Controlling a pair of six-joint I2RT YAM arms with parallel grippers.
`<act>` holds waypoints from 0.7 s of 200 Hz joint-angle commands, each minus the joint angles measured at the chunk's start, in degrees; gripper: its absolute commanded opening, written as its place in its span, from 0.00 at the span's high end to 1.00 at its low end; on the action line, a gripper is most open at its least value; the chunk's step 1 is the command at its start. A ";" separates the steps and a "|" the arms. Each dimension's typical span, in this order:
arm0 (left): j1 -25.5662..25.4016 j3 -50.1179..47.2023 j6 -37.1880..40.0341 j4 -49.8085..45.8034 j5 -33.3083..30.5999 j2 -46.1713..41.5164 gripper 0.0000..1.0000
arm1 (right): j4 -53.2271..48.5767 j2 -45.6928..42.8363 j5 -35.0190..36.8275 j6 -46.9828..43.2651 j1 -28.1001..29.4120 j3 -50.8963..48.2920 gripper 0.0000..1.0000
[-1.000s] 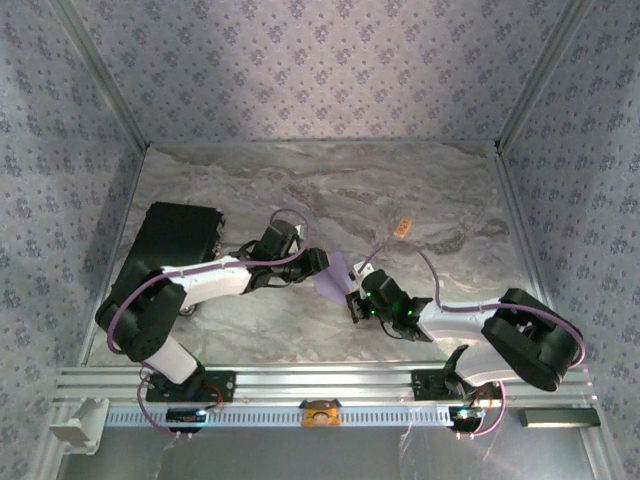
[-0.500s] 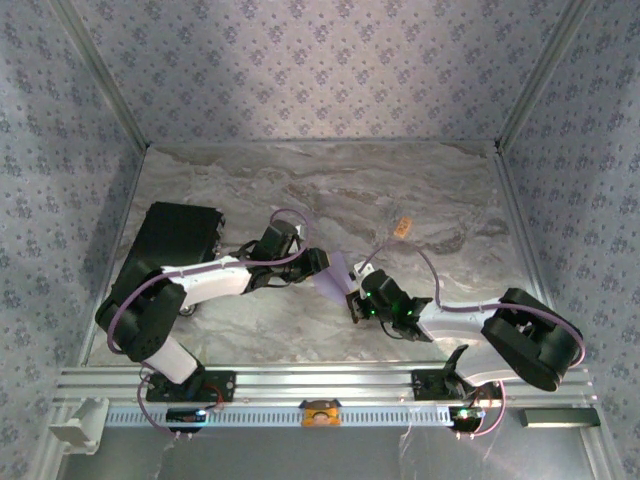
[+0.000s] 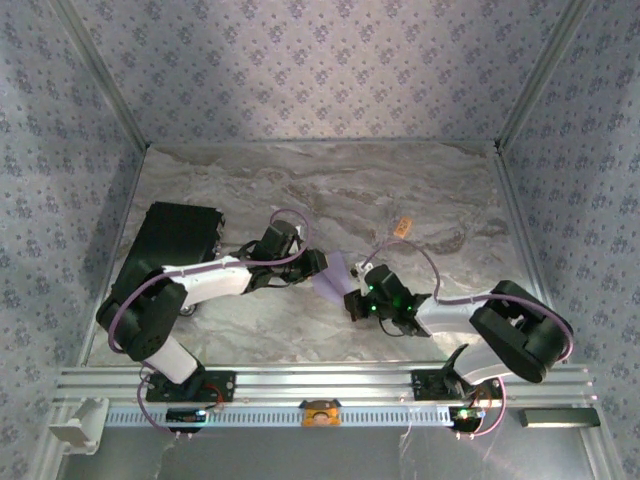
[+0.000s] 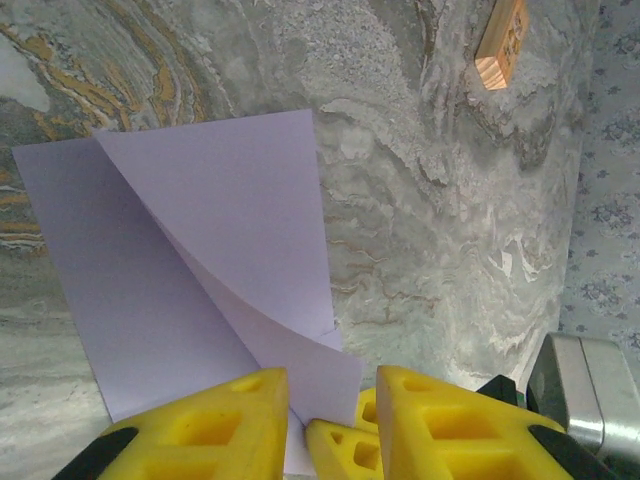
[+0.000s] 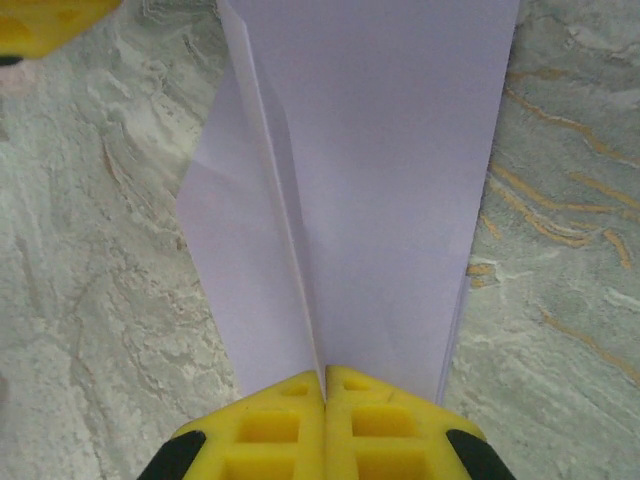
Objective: Fold a paper plane with a square sheet of paper (pick it up from the middle)
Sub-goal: Fourth fold the wing at the center of the table.
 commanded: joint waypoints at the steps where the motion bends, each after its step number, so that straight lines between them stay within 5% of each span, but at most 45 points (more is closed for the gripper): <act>1: -0.40 -0.52 -0.02 0.23 0.03 0.80 0.72 | 1.22 1.42 -8.04 4.31 -2.14 0.61 0.98; 64: -0.56 -0.07 -0.12 1.50 1.27 2.90 0.80 | 8.01 5.38 -20.56 11.91 -8.70 -0.30 0.99; 140: -1.62 1.07 -0.26 4.71 2.93 6.30 0.83 | 10.62 8.32 -24.23 16.06 -11.70 -0.57 0.99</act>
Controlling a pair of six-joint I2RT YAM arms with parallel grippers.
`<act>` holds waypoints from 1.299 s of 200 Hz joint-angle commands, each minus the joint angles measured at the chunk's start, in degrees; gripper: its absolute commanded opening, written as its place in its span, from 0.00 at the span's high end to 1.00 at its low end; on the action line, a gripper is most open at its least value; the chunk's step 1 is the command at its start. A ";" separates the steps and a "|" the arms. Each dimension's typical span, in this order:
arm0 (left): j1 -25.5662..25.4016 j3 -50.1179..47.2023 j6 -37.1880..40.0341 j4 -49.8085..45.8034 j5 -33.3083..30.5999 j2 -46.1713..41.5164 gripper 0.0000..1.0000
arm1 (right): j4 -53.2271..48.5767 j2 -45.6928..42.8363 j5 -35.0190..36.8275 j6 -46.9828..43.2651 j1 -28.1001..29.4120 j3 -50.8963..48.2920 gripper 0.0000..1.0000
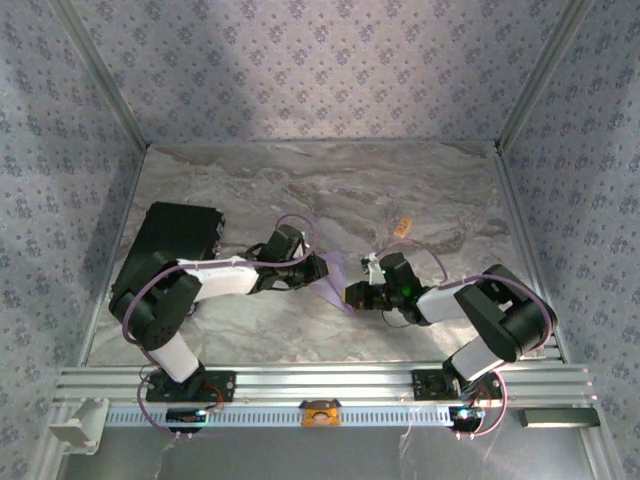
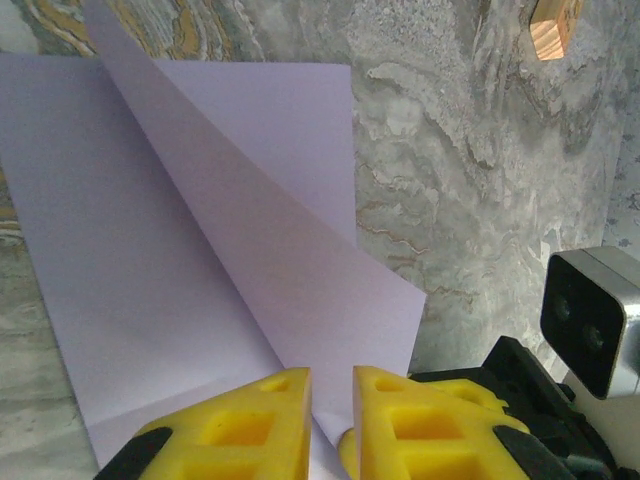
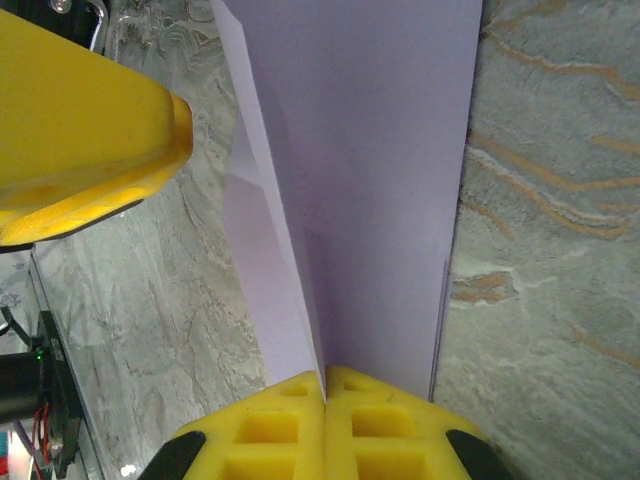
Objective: Fold a paper plane with a square sheet of paper (pick it up from the middle)
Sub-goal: Fourth fold the wing at the center of the table.
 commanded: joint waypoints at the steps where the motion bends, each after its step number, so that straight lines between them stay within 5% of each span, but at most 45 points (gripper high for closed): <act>1: -0.75 1.12 -0.24 2.48 1.86 1.59 0.83 | 1.49 1.20 -2.58 2.53 -0.92 -0.58 0.99; 260: -1.25 2.06 -2.90 14.10 2.75 9.44 0.86 | 3.72 6.80 -8.55 8.37 -5.77 -0.64 1.00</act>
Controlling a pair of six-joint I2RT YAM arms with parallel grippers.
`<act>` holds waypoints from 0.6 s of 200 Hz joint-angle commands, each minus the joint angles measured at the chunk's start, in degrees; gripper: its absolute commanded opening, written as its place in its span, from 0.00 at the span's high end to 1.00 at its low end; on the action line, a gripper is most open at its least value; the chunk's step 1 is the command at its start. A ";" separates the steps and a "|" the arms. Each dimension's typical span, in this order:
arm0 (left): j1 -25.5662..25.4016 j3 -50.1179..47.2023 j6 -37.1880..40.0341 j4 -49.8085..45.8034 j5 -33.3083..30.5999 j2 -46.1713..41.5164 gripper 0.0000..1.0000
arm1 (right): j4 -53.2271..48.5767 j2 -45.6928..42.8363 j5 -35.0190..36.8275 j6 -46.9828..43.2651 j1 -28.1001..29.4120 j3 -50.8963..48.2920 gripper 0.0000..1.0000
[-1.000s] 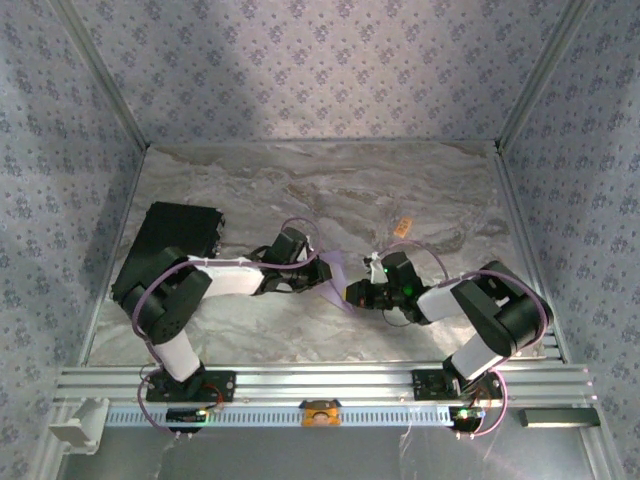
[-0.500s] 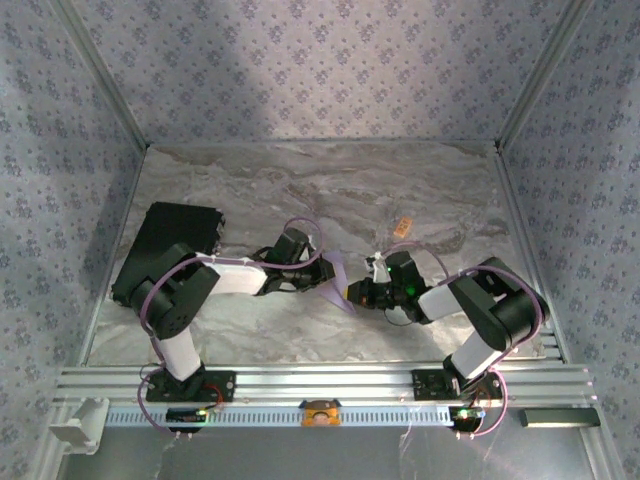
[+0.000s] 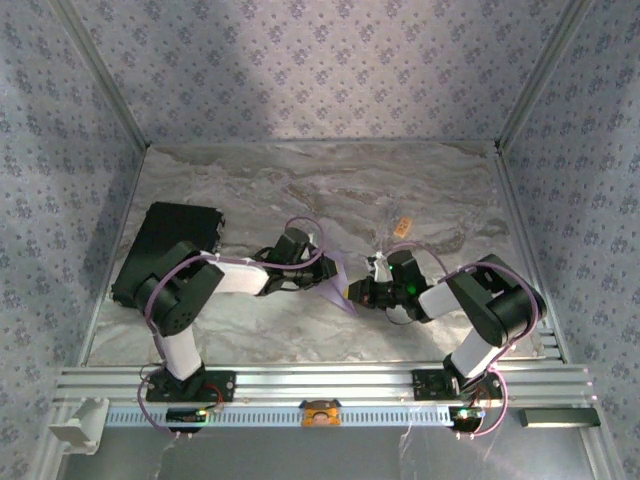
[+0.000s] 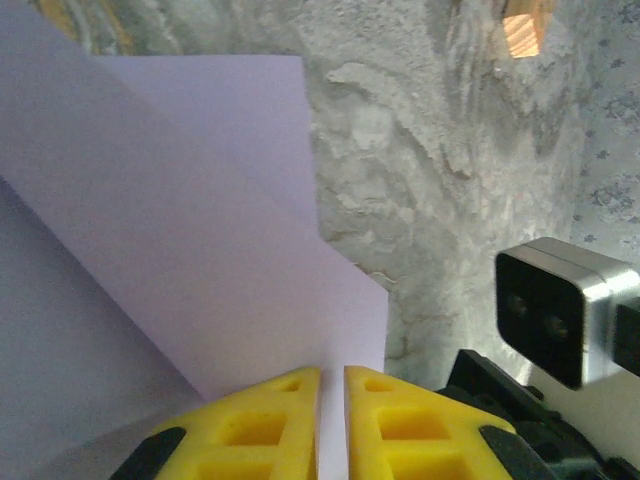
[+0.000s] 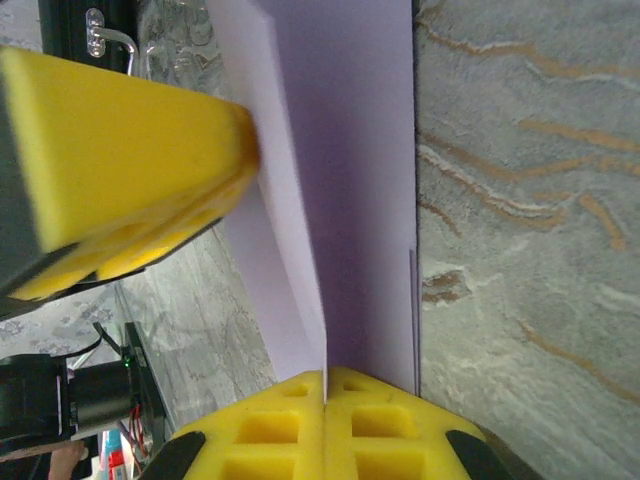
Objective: Fold a paper plane with a square sheet of paper (pick it up from the middle)
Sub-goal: Fourth fold the wing at the center of the table.
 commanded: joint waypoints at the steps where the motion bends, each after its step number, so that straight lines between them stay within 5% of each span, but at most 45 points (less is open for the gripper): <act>1: -0.18 1.97 -0.34 1.71 0.72 1.77 0.86 | -2.89 1.72 0.53 0.56 -0.57 0.05 1.00; 120: -0.09 2.70 -0.23 0.36 -0.05 3.13 0.86 | -7.15 2.37 0.99 -0.24 -0.91 1.34 1.00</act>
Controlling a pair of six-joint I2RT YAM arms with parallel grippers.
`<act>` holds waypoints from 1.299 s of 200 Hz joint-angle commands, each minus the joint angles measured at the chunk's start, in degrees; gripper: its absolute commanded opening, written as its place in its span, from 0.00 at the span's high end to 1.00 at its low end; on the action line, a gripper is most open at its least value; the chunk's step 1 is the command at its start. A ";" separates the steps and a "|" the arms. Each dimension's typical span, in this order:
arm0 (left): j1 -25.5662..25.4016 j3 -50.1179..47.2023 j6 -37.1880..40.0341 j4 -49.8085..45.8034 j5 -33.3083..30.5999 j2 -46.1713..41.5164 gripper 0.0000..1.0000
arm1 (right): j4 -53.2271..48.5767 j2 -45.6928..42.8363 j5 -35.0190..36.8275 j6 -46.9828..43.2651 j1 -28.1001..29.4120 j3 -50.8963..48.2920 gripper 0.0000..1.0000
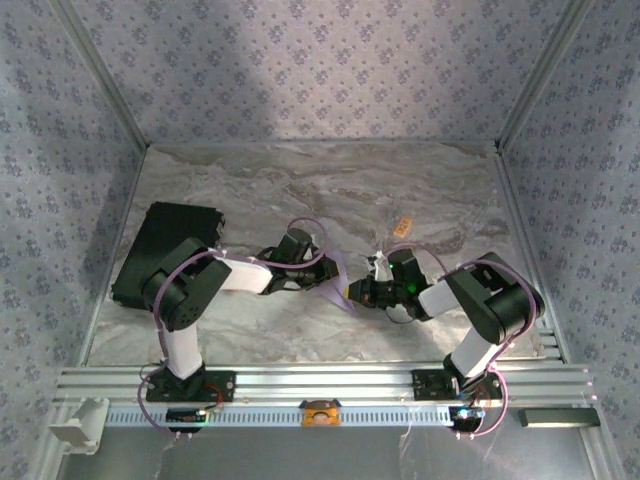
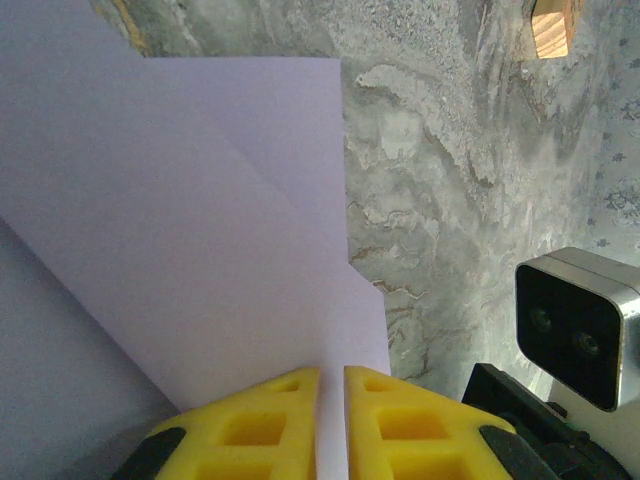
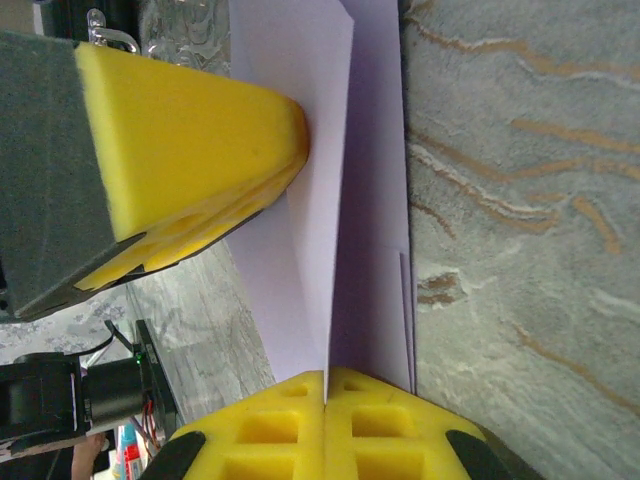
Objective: Fold a paper plane with a square sheet of paper (pick it up from the middle)
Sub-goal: Fourth fold the wing at the center of the table.
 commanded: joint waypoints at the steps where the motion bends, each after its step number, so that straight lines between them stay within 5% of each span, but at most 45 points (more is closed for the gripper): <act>1: -0.09 1.44 0.04 -0.31 -0.26 0.58 0.87 | -6.61 1.42 2.68 -0.92 -0.26 0.60 1.00; 142: 0.67 3.47 2.19 -4.03 1.00 3.15 0.87 | -8.65 1.52 3.59 -0.33 -0.25 1.23 0.99; 260: 0.78 3.57 2.53 -6.30 1.64 4.81 0.89 | -13.47 -2.06 1.85 -1.75 0.40 2.12 0.86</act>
